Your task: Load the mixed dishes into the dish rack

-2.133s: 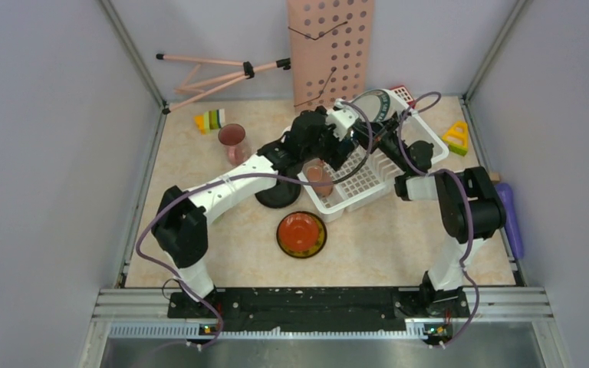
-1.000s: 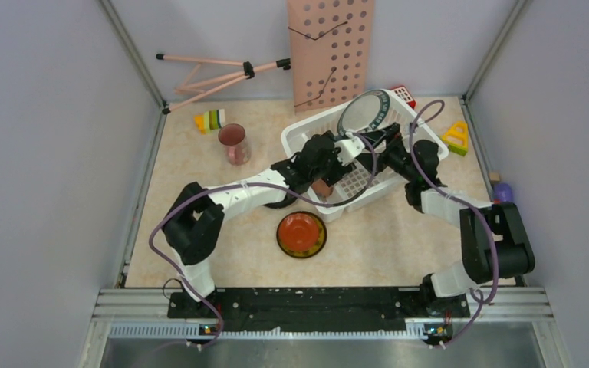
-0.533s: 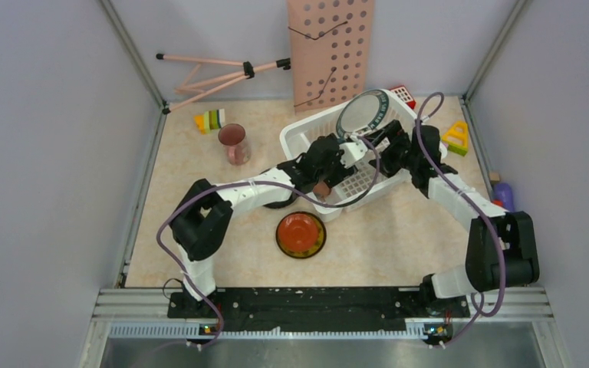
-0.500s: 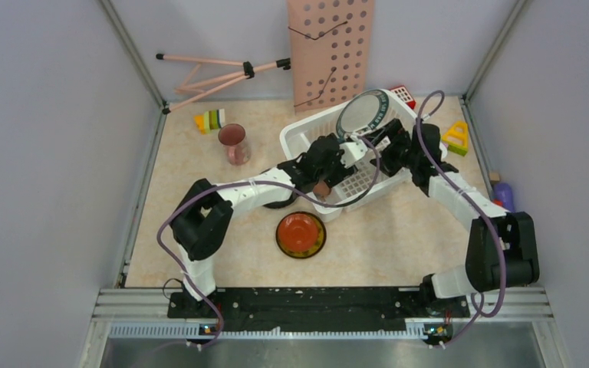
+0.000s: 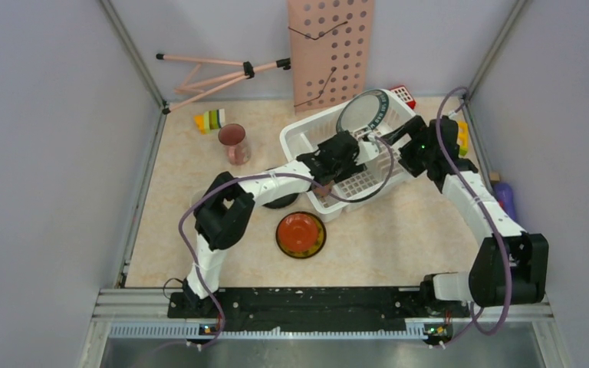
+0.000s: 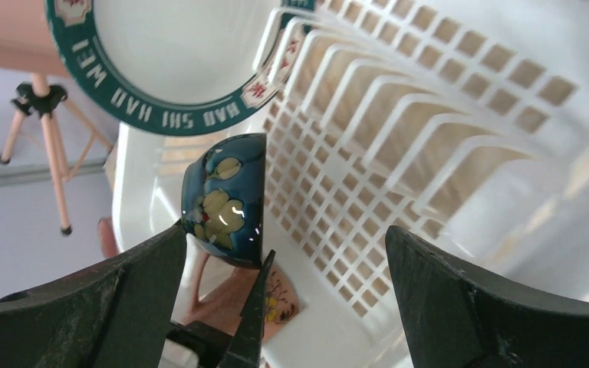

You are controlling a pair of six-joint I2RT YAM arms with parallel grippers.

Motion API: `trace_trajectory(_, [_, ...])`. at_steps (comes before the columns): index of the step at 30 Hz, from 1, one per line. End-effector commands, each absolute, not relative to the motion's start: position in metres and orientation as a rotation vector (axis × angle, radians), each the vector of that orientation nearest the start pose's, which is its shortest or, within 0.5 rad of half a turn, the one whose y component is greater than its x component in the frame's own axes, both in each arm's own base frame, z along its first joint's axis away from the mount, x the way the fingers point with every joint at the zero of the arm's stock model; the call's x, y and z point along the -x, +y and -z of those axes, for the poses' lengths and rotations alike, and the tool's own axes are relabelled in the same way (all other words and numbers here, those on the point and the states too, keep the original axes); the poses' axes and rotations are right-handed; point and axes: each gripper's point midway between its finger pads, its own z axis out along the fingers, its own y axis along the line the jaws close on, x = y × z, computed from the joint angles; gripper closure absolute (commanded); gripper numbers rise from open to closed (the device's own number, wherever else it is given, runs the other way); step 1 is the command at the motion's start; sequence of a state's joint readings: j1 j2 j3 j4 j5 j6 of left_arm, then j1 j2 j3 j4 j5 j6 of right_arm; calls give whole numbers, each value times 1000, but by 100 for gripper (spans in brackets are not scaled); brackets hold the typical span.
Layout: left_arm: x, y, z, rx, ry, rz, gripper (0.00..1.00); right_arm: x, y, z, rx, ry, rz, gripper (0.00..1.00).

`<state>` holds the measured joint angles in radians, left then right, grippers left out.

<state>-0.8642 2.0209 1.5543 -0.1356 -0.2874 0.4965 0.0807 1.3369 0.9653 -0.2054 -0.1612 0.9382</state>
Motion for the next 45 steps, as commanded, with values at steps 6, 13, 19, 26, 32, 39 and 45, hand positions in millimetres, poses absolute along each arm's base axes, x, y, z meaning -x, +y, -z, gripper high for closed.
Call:
trace_trajectory(6, [-422, -413, -150, -1328, 1678, -264, 100, -381, 17, -254, -927, 1823, -421, 1])
trace_trajectory(13, [-405, -412, -142, -1476, 1764, -268, 28, -378, 15, -275, -894, 1772, -428, 1])
trace_trajectory(19, [-396, -417, -149, -1491, 1782, -197, 10, -382, 18, -265, -892, 1824, -420, 1])
trace_trajectory(26, [-390, -425, -152, -1508, 1789, -117, 2, -385, 21, -262, -869, 1850, -421, 1])
trace_trajectory(32, [-384, -426, -152, -1520, 1814, -83, 2, -386, 27, -258, -840, 1881, -443, 1])
trace_trajectory(39, [-396, -423, -212, -1226, 1850, 138, 6, -392, 42, -260, -744, 1910, -519, 6])
trace_trajectory(45, [-402, -399, -292, -878, 1817, 330, 7, -402, 62, -259, -616, 1952, -591, 24])
